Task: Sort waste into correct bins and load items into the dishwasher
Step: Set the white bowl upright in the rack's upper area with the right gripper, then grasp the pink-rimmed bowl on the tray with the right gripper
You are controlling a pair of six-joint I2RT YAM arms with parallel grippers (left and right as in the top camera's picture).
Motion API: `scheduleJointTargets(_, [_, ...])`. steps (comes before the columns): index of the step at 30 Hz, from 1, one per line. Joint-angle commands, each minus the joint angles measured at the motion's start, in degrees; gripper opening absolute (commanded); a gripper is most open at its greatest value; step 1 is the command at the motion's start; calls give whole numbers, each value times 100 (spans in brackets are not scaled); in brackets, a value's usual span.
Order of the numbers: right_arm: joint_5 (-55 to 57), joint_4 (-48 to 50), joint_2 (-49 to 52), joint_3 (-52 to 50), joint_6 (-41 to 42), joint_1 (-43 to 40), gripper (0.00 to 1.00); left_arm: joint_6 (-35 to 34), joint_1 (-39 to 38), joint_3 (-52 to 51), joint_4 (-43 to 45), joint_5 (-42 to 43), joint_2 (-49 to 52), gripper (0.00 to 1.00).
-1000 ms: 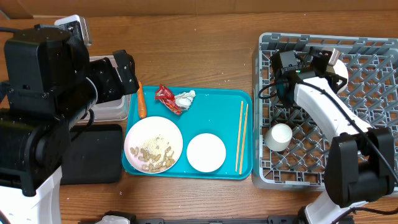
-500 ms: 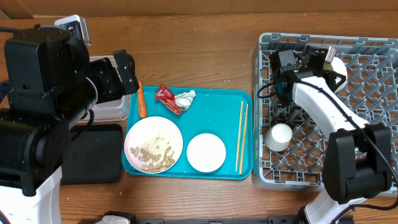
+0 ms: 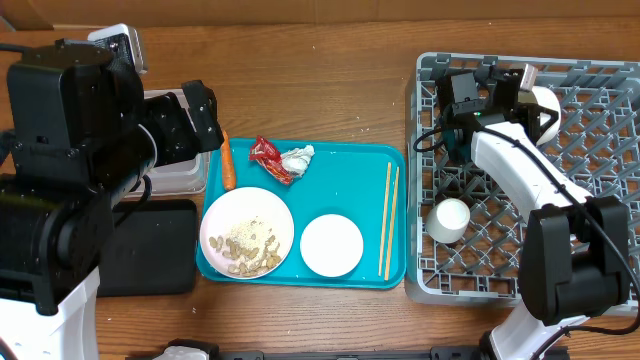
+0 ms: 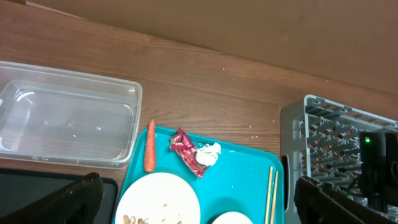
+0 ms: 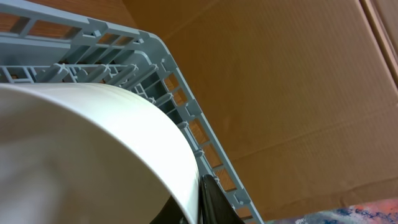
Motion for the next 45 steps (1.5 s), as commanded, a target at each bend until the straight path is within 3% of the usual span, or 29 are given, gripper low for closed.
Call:
scheduleJointTargets(1, [66, -31, 52, 101, -79, -15, 7, -76, 31, 28, 9, 0, 42, 100])
scheduleJointTargets(8, [-389, -188, 55, -210, 4, 98, 8, -76, 31, 28, 9, 0, 44, 100])
scheduleJointTargets(11, [-376, -236, 50, -210, 0, 297, 16, -76, 31, 28, 9, 0, 44, 100])
scheduleJointTargets(12, [-400, -247, 50, -210, 0, 341, 22, -79, 31, 28, 9, 0, 44, 100])
scheduleJointTargets(14, [-549, -400, 48, -205, 2, 522, 54, -79, 31, 28, 9, 0, 44, 100])
scheduleJointTargets(16, [-852, -605, 42, -166, 4, 721, 78, -76, 31, 28, 9, 0, 44, 100])
scheduleJointTargets(17, [-1071, -691, 39, -129, 4, 804, 80, -76, 31, 28, 9, 0, 44, 100])
scheduleJointTargets(25, [-3960, -2166, -221, 970, 693, 1040, 82, -76, 31, 28, 9, 0, 44, 100])
scheduleJointTargets(27, [-4854, -2581, -341, 1469, 726, 1040, 78, -79, 31, 28, 9, 0, 44, 100])
scheduleJointTargets(30, [-6432, -2879, -581, 2087, 721, 1040, 73, -79, 31, 28, 9, 0, 44, 100])
scheduleJointTargets(34, [-8553, -2782, -1003, 2343, 656, 1080, 79, -79, 31, 28, 9, 0, 44, 100])
scheduleJointTargets(37, [-9315, -2997, -1069, 2339, 369, 1257, 76, -76, 31, 28, 9, 0, 44, 100])
scheduleJointTargets(45, [-9326, -3447, -1058, 1110, 374, 2299, 69, -79, 31, 28, 9, 0, 44, 100])
